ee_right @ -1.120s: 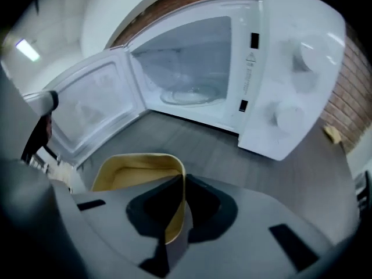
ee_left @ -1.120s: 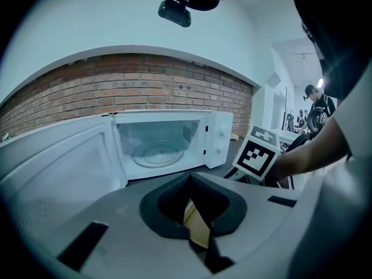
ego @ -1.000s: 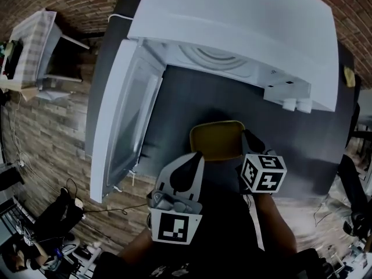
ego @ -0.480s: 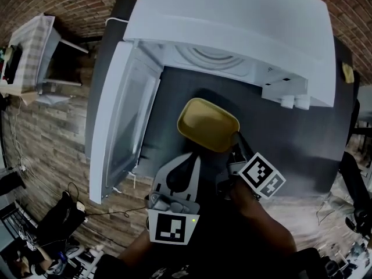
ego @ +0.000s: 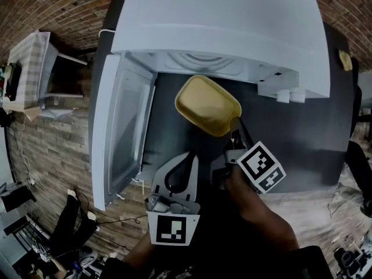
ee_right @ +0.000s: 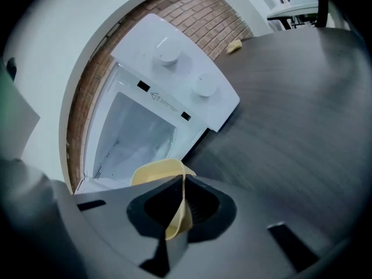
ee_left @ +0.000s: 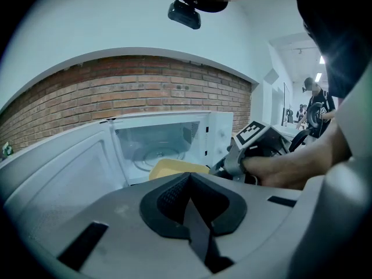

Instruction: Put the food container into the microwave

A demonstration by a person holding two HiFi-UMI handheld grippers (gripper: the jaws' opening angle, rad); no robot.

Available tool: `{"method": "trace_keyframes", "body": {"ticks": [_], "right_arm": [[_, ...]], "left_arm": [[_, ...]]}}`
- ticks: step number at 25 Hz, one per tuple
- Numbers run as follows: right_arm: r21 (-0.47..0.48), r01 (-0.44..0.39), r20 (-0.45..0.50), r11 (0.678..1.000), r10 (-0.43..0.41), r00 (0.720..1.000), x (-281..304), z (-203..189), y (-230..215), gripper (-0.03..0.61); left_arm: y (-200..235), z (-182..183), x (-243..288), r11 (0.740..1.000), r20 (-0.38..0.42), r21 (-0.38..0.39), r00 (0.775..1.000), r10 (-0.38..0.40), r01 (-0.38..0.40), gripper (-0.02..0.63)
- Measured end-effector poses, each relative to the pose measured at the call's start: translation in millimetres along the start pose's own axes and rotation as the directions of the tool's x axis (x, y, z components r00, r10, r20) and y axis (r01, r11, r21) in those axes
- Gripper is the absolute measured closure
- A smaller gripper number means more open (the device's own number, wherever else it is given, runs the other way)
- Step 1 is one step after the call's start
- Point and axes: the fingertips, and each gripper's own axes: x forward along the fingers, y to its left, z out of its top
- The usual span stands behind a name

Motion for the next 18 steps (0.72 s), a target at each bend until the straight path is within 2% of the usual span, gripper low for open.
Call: {"method": "trace_keyframes", "body": {"ticks": [3, 11, 18], "right_arm": [[0.019, 0.003, 0.041, 1.000, -0.004, 0.999, 11, 11, 13, 0.506], [0.093, -0.030, 0.134, 0.995, 0.017, 0.991, 42, 43, 33, 0.506], [0.038, -0.065, 0.177, 0.997, 0.057, 0.982, 57, 63, 56, 0.506]], "left_arm": [[3, -1, -4, 1.000, -0.012, -0.026, 1.000, 0.014, -0.014, 0.604], [11, -2, -3, 0.998, -0.031, -0.040, 0.999, 0.044, -0.046, 0.604], [13, 0, 1, 0.999, -0.044, 0.011, 0.998, 0.034, -0.033, 0.604]]}}
